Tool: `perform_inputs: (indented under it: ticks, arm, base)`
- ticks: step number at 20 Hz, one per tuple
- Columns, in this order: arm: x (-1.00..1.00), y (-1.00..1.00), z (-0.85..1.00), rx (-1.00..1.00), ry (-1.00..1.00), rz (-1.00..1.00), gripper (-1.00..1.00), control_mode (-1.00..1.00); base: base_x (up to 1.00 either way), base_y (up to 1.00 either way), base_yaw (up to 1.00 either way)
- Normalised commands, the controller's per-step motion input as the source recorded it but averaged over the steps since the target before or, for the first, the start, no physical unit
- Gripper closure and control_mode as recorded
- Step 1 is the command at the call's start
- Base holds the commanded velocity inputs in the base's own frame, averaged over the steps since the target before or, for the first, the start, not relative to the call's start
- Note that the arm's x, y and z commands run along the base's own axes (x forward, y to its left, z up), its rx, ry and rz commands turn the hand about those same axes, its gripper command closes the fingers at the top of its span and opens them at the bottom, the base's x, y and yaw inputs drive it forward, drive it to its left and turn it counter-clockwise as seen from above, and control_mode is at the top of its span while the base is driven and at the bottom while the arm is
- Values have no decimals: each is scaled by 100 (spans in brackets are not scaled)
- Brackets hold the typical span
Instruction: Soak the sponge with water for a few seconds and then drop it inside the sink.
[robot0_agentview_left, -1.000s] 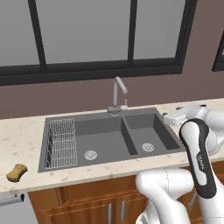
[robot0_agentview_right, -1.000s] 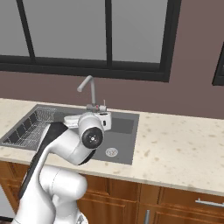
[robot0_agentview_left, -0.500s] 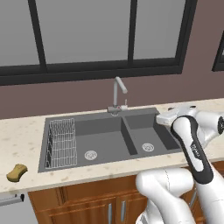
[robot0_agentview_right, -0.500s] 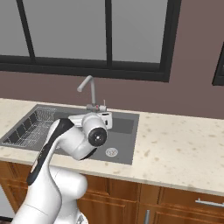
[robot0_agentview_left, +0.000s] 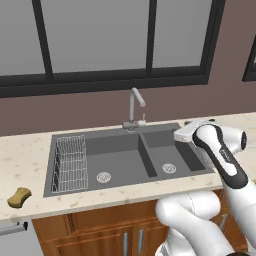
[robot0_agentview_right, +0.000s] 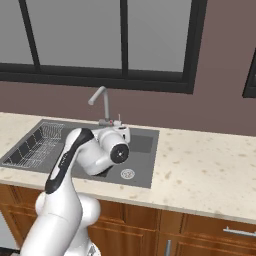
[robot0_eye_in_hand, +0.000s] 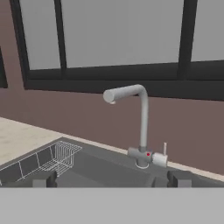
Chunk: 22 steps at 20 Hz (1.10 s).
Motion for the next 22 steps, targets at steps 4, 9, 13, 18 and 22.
perform_inputs:
  ticks: [4, 9, 13, 18, 22]
  arm:
    - [31, 1, 0, 2, -4, 12, -100, -100]
    - [31, 2, -9, 3, -1, 7, -100, -100]
    - [31, 0, -5, 4, -1, 1, -100, -100]
    - [26, 0, -4, 0, 0, 0, -100, -100]
    - [26, 0, -9, 2, 0, 0, -100, -100]
  base:
    - [0, 0, 0]
    - [0, 0, 0]
    - [0, 0, 0]
    - [0, 0, 0]
    - [0, 0, 0]
